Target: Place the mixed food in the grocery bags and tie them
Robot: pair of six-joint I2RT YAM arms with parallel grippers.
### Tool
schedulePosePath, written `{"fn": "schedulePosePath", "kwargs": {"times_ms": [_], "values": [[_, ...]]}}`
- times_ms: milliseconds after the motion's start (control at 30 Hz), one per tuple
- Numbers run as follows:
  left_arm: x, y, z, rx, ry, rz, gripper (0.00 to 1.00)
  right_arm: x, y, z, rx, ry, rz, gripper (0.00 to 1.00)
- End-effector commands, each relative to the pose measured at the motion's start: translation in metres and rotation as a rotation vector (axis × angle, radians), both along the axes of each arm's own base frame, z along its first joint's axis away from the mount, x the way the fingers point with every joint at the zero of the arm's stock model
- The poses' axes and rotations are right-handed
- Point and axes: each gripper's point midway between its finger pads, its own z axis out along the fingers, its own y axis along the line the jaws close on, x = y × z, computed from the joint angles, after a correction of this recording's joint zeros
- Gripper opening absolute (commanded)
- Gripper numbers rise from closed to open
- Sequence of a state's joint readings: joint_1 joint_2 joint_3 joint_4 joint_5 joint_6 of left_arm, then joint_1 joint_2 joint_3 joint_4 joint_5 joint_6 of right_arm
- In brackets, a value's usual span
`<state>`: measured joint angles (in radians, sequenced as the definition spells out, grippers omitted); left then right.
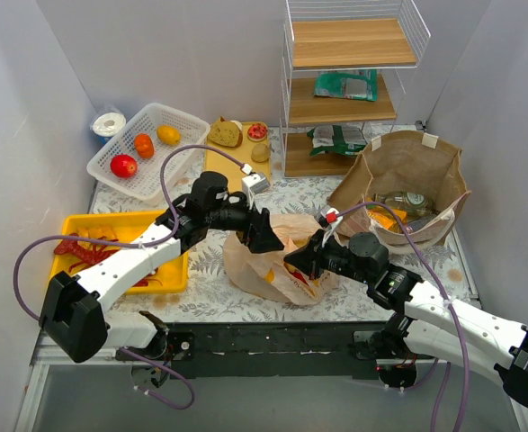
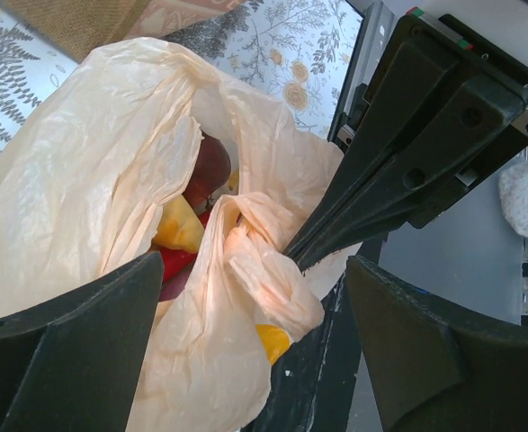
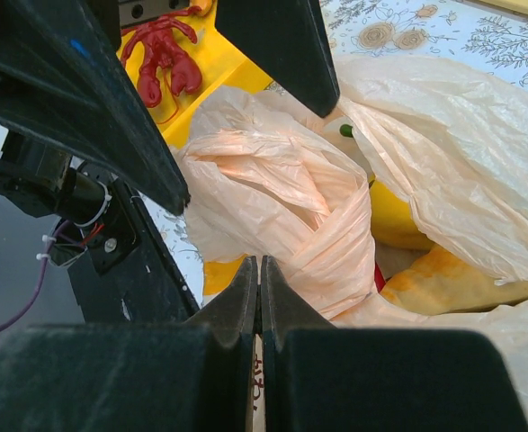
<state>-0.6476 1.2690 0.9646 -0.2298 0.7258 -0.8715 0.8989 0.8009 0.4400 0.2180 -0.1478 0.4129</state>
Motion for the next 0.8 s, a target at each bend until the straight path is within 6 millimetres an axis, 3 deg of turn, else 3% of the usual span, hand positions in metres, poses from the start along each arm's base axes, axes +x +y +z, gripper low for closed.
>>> {"fn": "schedulePosePath", "kwargs": {"times_ms": [0,333,567,667,767], "values": [[0.000,-0.014,0.015,-0.037,-0.099,-0.070,0.83,0.001,0.004,0.015,0.040,-0.031,0.004,0.01],[-0.024,-0.014,0.001,-0.052,-0.063,-0.189,0.82,0.001,0.002,0.016,0.045,-0.034,-0.004,0.01],[-0.030,-0.012,-0.013,-0.020,-0.032,-0.220,0.81,0.001,0.000,0.018,0.044,-0.039,-0.013,0.01],[-0.028,-0.013,-0.014,-0.012,-0.036,-0.212,0.75,0.001,0.000,0.018,0.044,-0.039,-0.013,0.01],[-0.026,-0.013,-0.016,-0.006,-0.039,-0.198,0.59,0.002,0.000,0.018,0.044,-0.041,-0.011,0.01]]}}
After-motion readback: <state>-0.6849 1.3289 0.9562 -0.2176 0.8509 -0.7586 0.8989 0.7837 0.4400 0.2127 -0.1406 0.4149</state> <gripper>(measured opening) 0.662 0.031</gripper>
